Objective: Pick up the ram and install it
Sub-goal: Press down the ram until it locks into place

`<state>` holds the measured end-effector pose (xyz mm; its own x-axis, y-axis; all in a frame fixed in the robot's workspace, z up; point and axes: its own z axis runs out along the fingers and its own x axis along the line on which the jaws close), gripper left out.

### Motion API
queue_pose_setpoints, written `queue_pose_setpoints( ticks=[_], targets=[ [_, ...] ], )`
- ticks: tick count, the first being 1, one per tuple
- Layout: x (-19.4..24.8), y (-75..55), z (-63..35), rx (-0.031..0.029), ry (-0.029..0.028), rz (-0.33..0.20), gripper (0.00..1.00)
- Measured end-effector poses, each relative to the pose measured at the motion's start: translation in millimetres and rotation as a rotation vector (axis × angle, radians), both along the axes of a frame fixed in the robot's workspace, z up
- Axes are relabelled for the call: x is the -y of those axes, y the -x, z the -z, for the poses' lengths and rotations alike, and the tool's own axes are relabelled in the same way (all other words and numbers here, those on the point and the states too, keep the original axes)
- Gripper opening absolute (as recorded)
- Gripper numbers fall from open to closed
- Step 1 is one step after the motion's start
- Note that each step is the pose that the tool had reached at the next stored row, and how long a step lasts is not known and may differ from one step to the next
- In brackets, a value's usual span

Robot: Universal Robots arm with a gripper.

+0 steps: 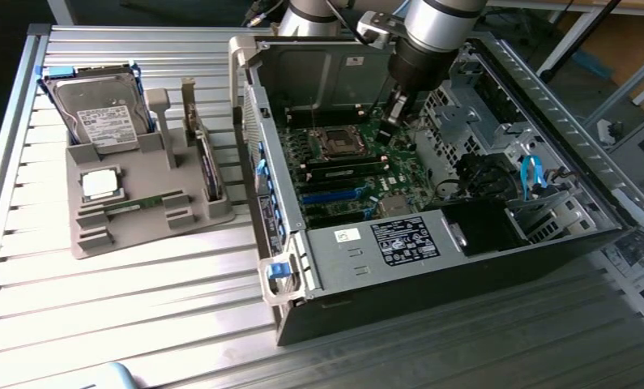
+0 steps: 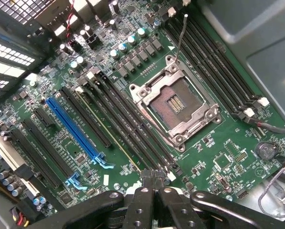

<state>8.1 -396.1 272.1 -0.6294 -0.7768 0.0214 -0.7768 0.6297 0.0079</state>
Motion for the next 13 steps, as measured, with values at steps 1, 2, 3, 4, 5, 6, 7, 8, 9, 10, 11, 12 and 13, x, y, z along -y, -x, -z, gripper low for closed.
queue_pose_setpoints(
  ticks=[1, 2, 3, 4, 5, 6, 7, 8, 9, 10, 11, 12, 13],
  targets=[
    [0.0, 0.0, 0.0, 0.0000, 0.0000, 0.002, 0.11],
    [0.0, 0.0, 0.1, 0.0000, 0.0000, 0.006, 0.11],
    [0.0, 0.0, 0.2, 0.0000, 0.0000, 0.008, 0.11],
    [0.0, 0.0, 0.2, 0.0000, 0.0000, 0.011, 0.11],
    [0.0, 0.0, 0.3, 0.0000, 0.0000, 0.014, 0.11],
    [0.0, 0.0, 0.3, 0.0000, 0.0000, 0.017, 0.11],
    [0.0, 0.0, 0.4, 0.0001, 0.0000, 0.020, 0.11],
    [0.0, 0.0, 0.4, 0.0000, 0.0000, 0.024, 0.11],
    [0.0, 0.0, 0.5, 0.0000, 0.0000, 0.026, 0.11],
    [0.0, 0.0, 0.5, 0.0000, 0.0000, 0.029, 0.11],
    [0.0, 0.0, 0.6, 0.0000, 0.0000, 0.032, 0.11],
    [0.0, 0.0, 0.6, 0.0000, 0.0000, 0.035, 0.11],
    [0.0, 0.0, 0.7, 0.0000, 0.0000, 0.038, 0.11]
  ],
)
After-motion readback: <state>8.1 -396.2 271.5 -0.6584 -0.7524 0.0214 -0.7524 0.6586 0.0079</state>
